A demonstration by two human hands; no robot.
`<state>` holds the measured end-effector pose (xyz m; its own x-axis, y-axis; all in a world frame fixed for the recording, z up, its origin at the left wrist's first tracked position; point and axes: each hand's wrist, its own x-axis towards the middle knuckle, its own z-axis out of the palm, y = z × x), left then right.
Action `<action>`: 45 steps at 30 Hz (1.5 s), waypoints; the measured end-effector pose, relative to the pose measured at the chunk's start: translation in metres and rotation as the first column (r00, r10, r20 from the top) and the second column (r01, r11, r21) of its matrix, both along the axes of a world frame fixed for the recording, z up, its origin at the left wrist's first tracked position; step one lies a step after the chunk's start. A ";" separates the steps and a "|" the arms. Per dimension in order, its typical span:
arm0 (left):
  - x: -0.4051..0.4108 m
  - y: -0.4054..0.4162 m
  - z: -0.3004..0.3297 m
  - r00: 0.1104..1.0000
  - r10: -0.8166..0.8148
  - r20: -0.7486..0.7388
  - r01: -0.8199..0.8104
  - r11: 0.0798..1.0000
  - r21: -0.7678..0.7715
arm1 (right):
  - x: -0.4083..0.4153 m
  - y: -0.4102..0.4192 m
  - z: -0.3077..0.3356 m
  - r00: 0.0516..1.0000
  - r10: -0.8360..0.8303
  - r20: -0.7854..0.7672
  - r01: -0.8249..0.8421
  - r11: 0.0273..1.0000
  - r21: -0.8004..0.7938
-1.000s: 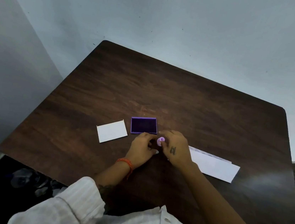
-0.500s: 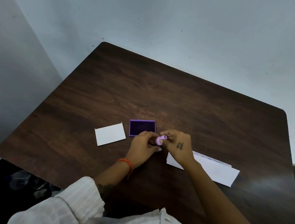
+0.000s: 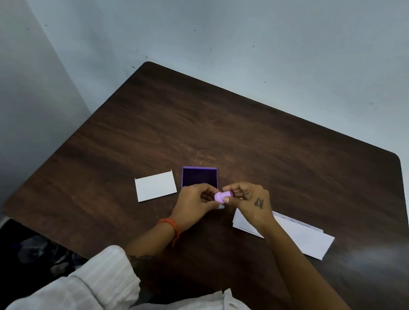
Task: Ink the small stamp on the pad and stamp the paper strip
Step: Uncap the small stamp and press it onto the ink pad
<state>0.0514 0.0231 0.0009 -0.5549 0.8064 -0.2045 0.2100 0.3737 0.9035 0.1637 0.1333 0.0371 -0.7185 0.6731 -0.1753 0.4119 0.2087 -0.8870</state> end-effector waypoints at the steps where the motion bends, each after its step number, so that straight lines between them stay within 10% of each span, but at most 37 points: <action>1: 0.000 -0.001 0.000 1.000 0.000 0.000 0.000 1.000 -0.004 | 0.000 0.000 0.001 1.000 0.014 -0.005 -0.014 1.000 -0.012; 45: 0.001 -0.004 0.010 0.982 -0.047 -0.181 0.048 0.999 0.003 | 0.007 -0.001 -0.009 0.999 -0.024 0.022 0.025 0.999 -0.026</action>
<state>0.0521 0.0194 0.0109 -0.5430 0.8340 -0.0984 0.3877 0.3529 0.8515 0.1703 0.1326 0.0286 -0.6975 0.6854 -0.2091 0.4361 0.1745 -0.8828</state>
